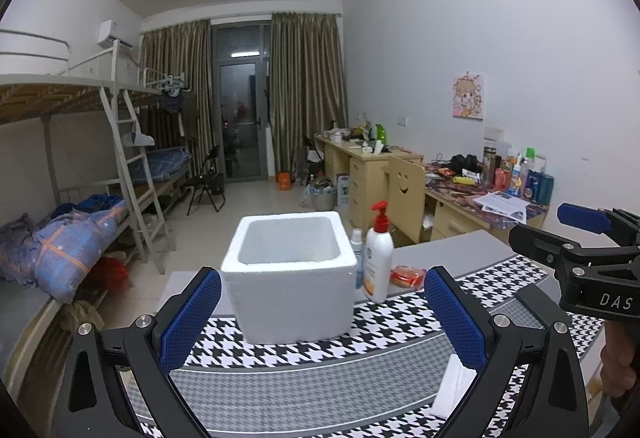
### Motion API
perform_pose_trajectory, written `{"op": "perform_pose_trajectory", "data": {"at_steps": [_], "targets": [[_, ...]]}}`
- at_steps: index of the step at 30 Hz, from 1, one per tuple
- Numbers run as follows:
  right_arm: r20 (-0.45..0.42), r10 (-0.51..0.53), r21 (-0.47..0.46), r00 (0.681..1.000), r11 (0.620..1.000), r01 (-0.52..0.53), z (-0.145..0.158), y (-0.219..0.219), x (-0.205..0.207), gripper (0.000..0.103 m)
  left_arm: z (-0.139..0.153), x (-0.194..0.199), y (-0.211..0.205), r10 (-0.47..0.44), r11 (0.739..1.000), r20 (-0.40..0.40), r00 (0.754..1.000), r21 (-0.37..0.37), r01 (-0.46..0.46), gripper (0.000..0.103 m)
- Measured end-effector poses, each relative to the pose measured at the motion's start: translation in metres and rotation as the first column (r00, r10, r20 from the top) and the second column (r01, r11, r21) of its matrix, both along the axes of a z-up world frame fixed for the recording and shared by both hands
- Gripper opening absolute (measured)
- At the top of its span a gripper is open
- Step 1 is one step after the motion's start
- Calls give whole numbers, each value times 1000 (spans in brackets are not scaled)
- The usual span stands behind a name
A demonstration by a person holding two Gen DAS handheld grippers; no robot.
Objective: Organize soft objects
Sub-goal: 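Move both tools back from the foam box toward the table, then bring both tools over the white tissue and floral wet-wipe pack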
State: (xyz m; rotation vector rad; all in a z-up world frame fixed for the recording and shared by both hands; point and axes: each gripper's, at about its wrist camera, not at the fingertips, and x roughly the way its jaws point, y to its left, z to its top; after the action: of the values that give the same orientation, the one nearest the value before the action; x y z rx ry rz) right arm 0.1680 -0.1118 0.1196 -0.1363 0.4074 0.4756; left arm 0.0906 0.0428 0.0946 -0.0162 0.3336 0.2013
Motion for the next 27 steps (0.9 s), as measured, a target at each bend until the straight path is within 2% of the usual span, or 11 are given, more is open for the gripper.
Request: {"op": "perform_pose_trajectory", "data": {"at_steps": [8,27], "targets": [[24,-21,-5,999,1000,21,-10,-16,-12,92,-12,-4,-15,-35,999,-6,999,-16,35,102],[-6,-78,2,997,997,78,-43,-46,-18,92,-42,-7,-46,-69,997,-2,998,-19,69,102]]}}
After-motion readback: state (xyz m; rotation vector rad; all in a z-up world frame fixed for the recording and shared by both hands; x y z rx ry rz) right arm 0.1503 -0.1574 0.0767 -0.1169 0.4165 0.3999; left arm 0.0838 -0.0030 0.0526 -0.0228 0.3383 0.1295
